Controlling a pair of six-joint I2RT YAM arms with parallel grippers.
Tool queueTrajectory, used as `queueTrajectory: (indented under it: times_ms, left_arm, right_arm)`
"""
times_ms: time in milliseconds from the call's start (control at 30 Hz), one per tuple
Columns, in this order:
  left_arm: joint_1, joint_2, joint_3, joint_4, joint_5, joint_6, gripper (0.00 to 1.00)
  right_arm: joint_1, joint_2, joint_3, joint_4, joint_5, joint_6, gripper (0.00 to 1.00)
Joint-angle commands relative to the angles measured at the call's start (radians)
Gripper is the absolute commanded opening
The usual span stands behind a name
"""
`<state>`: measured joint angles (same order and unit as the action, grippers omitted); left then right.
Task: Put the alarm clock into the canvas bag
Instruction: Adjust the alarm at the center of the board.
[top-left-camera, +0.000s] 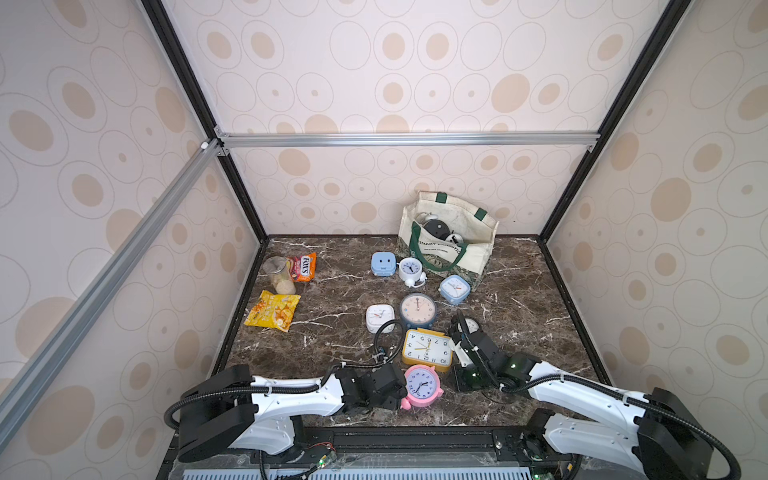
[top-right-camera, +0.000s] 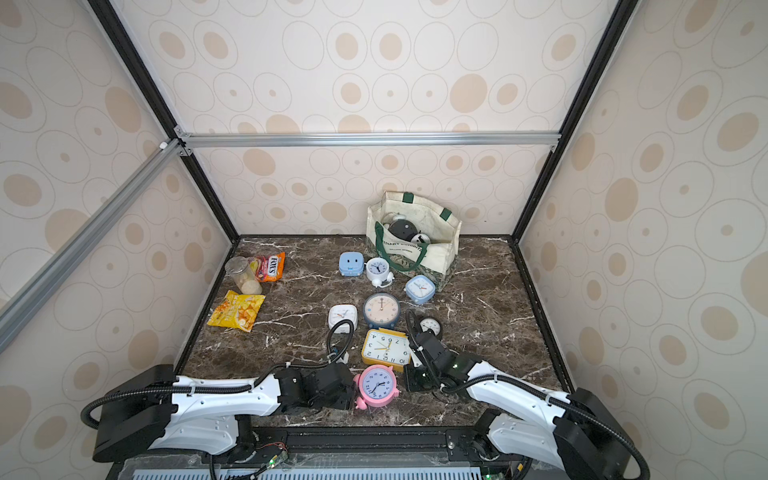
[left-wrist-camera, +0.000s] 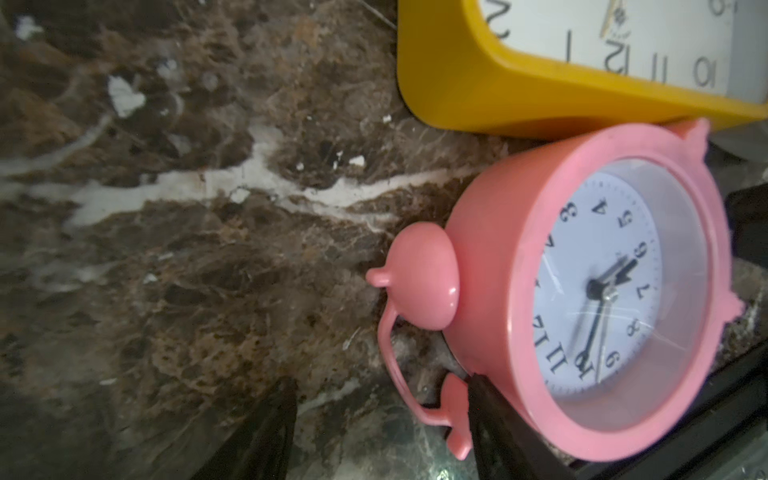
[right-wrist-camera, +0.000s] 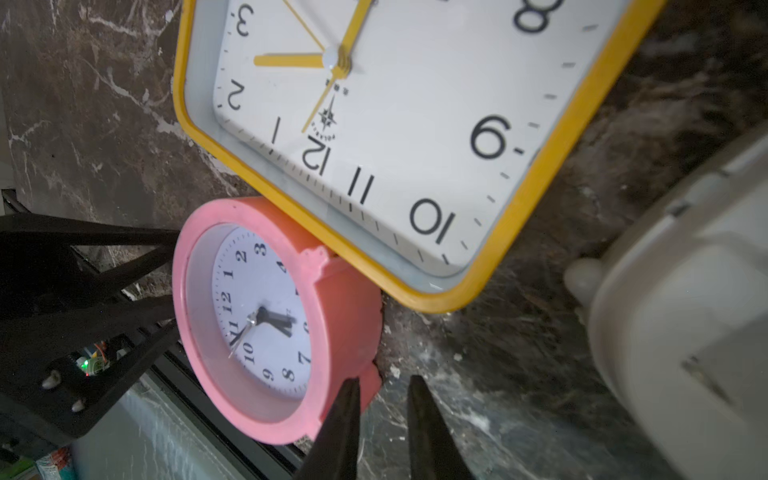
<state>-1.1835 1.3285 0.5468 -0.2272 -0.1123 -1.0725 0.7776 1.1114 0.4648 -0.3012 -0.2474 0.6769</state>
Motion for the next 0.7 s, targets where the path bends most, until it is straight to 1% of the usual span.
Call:
queueTrajectory:
  times_ms: [0, 133, 233, 300, 400, 500, 567, 600, 667]
  left_arm:
    - [0.017, 0.077, 0.008, -0.040, -0.044, -0.044, 0.67]
    - [0.071, 0.135, 0.047, -0.019, -0.082, -0.006, 0.68]
    - [0.140, 0.164, 0.074, 0.012, -0.103, 0.052, 0.69]
    - [0.189, 0.188, 0.096, 0.037, -0.100, 0.102, 0.69]
    - [0.238, 0.230, 0.142, 0.064, -0.083, 0.166, 0.70]
    - [0.262, 0.275, 0.191, 0.081, -0.073, 0.229, 0.70]
    - [0.280, 0.309, 0.228, 0.078, -0.060, 0.261, 0.71]
    - [0.289, 0.314, 0.237, 0.077, -0.045, 0.267, 0.71]
    - [0.303, 0.286, 0.228, 0.087, -0.027, 0.275, 0.71]
  right_arm:
    - [0.011, 0.029, -0.024, 0.069, -0.018, 0.038, 0.22]
    - [0.011, 0.025, -0.031, 0.070, 0.023, 0.049, 0.24]
    - [0.011, 0.002, -0.036, 0.062, 0.081, 0.046, 0.30]
    - [0.011, -0.006, -0.026, 0.047, 0.096, 0.037, 0.34]
    - [0.011, -0.015, -0.004, 0.014, 0.104, 0.025, 0.39]
    - [0.011, -0.046, 0.016, -0.038, 0.133, 0.006, 0.42]
    - [0.011, -0.086, 0.032, -0.093, 0.178, -0.010, 0.44]
    - [0.011, -0.107, 0.037, -0.114, 0.190, -0.021, 0.47]
    - [0.012, -0.161, 0.052, -0.122, 0.157, -0.078, 0.58]
